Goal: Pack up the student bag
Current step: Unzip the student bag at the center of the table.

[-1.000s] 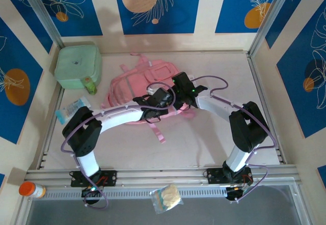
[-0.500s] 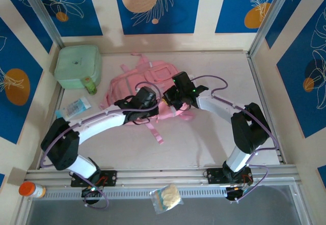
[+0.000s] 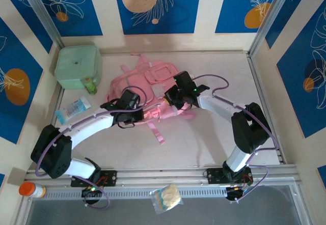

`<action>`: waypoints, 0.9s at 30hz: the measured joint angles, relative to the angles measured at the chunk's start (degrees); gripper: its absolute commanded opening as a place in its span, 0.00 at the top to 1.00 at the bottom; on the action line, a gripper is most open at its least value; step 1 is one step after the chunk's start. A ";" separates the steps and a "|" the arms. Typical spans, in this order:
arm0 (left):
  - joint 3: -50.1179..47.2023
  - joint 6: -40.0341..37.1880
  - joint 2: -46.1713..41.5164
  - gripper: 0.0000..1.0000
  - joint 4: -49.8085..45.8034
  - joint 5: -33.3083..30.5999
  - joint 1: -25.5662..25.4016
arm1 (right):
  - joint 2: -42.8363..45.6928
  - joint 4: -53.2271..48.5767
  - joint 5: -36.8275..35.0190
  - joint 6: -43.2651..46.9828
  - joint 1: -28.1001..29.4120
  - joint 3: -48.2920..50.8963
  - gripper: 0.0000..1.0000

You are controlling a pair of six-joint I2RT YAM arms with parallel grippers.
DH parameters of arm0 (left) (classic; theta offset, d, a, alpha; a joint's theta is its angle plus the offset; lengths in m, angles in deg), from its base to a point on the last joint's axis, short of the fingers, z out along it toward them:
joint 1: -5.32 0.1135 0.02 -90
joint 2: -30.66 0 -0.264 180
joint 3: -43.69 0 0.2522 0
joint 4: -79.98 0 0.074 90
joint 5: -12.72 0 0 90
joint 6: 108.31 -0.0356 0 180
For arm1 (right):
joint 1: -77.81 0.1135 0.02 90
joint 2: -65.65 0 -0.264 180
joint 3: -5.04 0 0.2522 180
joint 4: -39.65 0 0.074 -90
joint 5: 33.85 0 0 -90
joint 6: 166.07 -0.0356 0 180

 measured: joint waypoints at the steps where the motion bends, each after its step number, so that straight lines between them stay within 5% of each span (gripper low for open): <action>1: 1.27 -0.22 -0.04 0.80 -0.37 -0.59 -1.36 | 0.00 0.02 -0.09 -0.02 0.11 0.00 1.00; 7: 8.00 -0.26 1.29 0.71 2.64 -3.69 -7.34 | 0.00 0.02 -0.37 -0.24 0.37 0.00 1.00; 14: 10.38 0.00 9.11 0.60 5.11 -7.15 -8.68 | 0.00 0.00 -0.39 -0.63 0.46 0.00 1.00; 27: 13.05 1.01 15.72 0.64 6.38 -9.11 -8.70 | -0.02 -0.02 -2.32 -0.68 0.57 0.00 1.00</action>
